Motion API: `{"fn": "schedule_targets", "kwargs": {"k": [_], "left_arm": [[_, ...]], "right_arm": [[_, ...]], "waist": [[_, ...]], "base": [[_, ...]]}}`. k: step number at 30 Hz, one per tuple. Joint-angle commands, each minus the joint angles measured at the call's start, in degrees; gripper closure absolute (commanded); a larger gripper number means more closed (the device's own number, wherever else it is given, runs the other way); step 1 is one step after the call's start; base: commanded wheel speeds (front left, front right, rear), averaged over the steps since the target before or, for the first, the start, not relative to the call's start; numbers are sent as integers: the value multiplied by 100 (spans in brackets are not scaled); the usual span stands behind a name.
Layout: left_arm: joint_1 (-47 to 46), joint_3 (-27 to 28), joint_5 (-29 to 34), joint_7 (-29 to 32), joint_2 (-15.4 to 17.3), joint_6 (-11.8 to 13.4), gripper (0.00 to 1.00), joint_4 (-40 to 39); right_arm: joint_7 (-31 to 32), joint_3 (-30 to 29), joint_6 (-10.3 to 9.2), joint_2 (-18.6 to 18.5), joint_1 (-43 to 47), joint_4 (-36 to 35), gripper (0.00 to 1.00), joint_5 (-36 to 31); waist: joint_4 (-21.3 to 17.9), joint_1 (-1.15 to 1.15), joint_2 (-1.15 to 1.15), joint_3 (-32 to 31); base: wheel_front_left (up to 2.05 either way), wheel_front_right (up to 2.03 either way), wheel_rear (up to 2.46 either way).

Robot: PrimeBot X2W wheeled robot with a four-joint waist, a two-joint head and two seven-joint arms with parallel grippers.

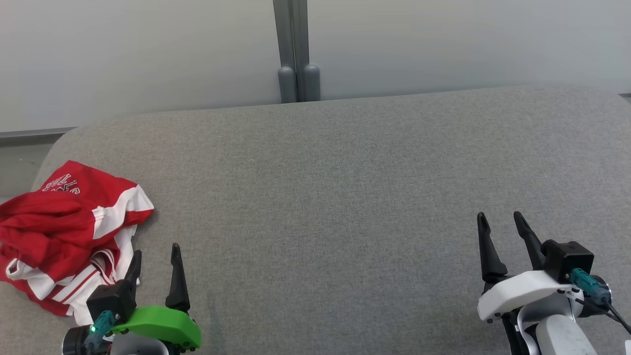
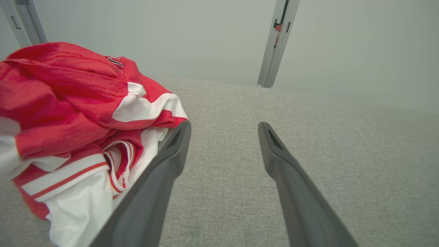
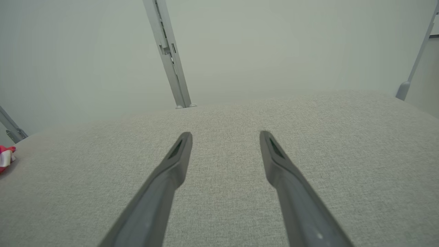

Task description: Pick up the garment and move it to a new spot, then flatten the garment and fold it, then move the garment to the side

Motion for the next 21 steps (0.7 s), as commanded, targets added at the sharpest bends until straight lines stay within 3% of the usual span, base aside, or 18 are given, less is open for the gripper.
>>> {"fn": "schedule_targets", "kwargs": {"k": [1,16,21], "left_arm": [[-3,-4,138,-48,45,34,0,0],[14,-19,660,-210,50,137,0,53],[-26,-2,870,-259,51,189,0,73]], "right_arm": [[-47,-13,3,-12,34,0,0,-140],[-206,5,3,-15,56,35,0,-674],[-258,82,4,-15,69,41,0,-893]], "waist": [[2,0,0,-4],[48,0,0,11],[248,0,0,38]], "base": [[0,0,0],[0,0,0],[0,0,0]]}}
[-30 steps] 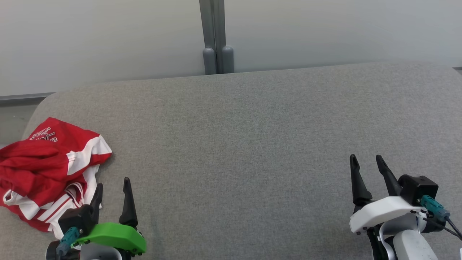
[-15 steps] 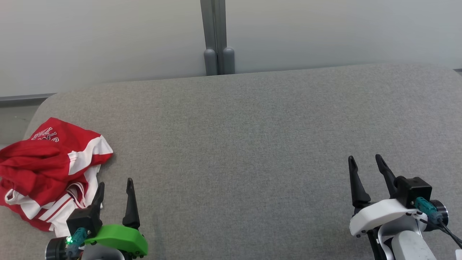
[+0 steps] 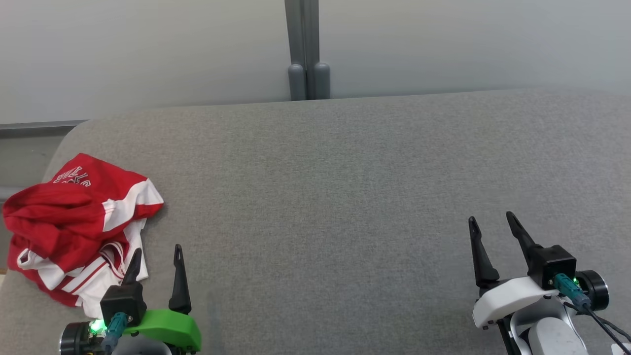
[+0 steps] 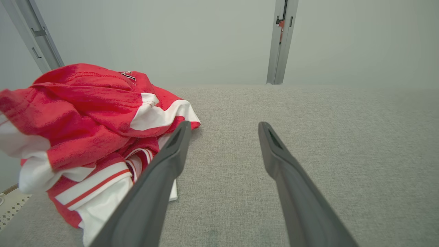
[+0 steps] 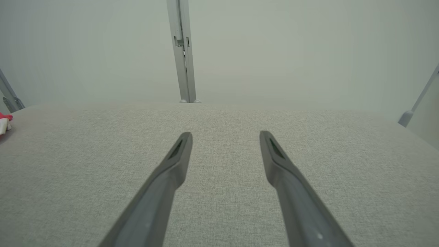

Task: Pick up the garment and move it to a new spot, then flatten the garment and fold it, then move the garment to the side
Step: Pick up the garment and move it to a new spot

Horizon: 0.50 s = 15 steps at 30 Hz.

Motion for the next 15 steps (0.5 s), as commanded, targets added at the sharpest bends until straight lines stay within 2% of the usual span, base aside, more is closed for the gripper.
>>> {"fn": "schedule_targets", "kwargs": {"k": [1,4,15], "left_arm": [[-28,26,163,-58,41,52,0,5],[-21,68,178,-43,39,127,0,5],[69,315,242,-40,40,153,0,164]], "right_arm": [[-61,43,3,-11,42,0,0,-138],[-44,89,3,-13,55,30,0,-59],[-43,478,2,-10,-36,112,0,66]], "waist": [[154,0,0,18],[431,0,0,26],[1925,0,0,92]], "base": [[0,0,0],[0,0,0],[0,0,0]]}}
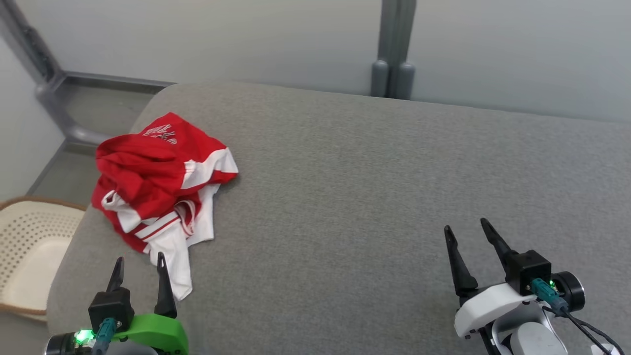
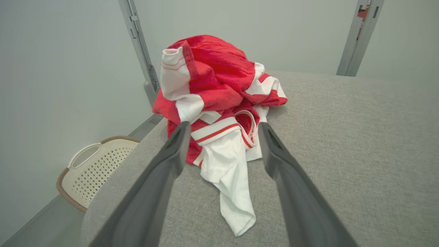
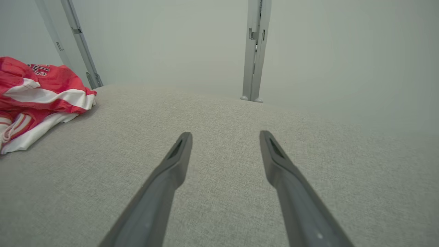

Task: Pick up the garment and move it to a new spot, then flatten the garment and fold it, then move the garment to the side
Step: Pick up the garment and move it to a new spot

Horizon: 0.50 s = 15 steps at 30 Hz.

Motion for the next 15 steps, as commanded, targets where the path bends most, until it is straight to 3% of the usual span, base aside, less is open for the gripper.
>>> {"fn": "schedule_targets", "kwargs": {"k": [1,8,15], "left_arm": [[46,58,0,-5,32,21,0,41],[52,291,-87,-4,29,-2,0,103],[-312,359,-465,-4,27,-250,0,234]], "right_arm": [[-18,70,1,-10,-72,36,0,10],[-17,206,1,-16,-210,70,0,20],[-17,305,1,-108,-387,17,0,-15]], "waist": [[757,0,0,52],[1117,0,0,200],[925,0,0,590]], "base": [[0,0,0],[0,0,0],[0,0,0]]}}
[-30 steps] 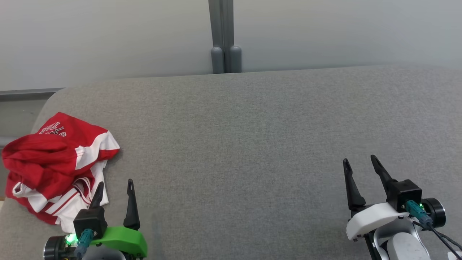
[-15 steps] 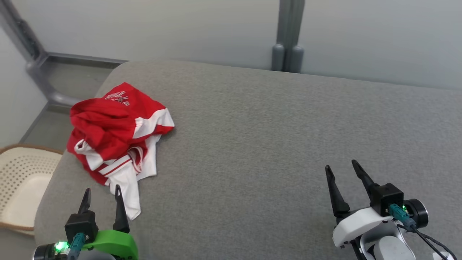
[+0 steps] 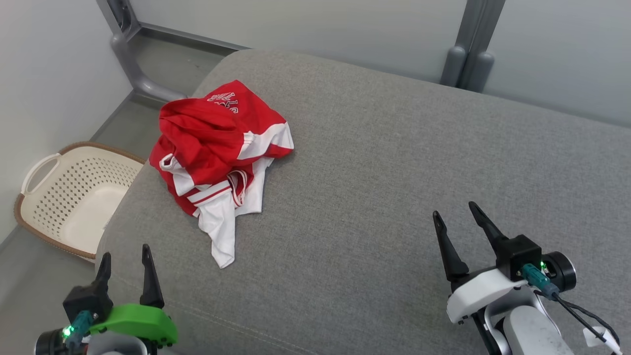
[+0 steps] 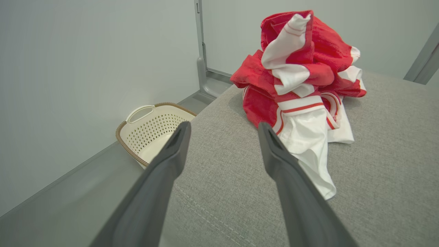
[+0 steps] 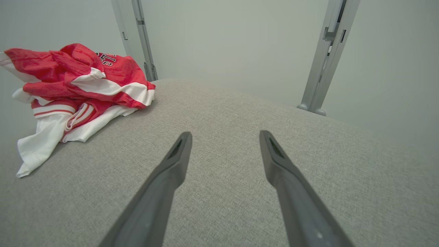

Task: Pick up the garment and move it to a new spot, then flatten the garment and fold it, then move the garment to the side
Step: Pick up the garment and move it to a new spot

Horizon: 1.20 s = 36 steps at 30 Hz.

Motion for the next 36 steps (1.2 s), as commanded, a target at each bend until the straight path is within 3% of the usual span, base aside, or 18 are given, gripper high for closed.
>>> {"fn": "schedule_targets", "kwargs": {"k": [1,8,14,26,27,28,36], "left_arm": [[-214,10,-147,-4,22,-90,0,69],[-1194,300,-359,-4,52,-398,0,395],[-2142,424,-468,-3,339,-538,0,941],[-3377,398,-585,92,856,-525,0,3208],[-3423,393,-601,94,873,-527,77,3352],[-3456,373,-605,92,882,-531,100,3501],[-3793,131,-452,-14,1065,-569,100,3471]], "right_arm": [[-17,24,1,-79,-116,-39,0,-10],[-17,106,1,-369,-383,-108,0,48],[-17,199,1,-550,-617,-173,0,84],[-17,237,1,-556,-773,-69,0,155],[-17,220,1,-546,-775,-59,0,163],[-17,221,1,-535,-772,-49,0,169],[-17,29,1,-340,-534,-42,0,208]], "waist": [[-183,0,0,335],[-620,0,0,938],[-1010,0,0,1340],[-1531,0,0,1610],[-1553,0,0,1597],[-1579,0,0,1572],[-1771,0,0,1119]], "base": [[0,0,0],[0,0,0],[0,0,0],[0,0,0],[0,0,0],[0,0,0],[0,0,0]]}}
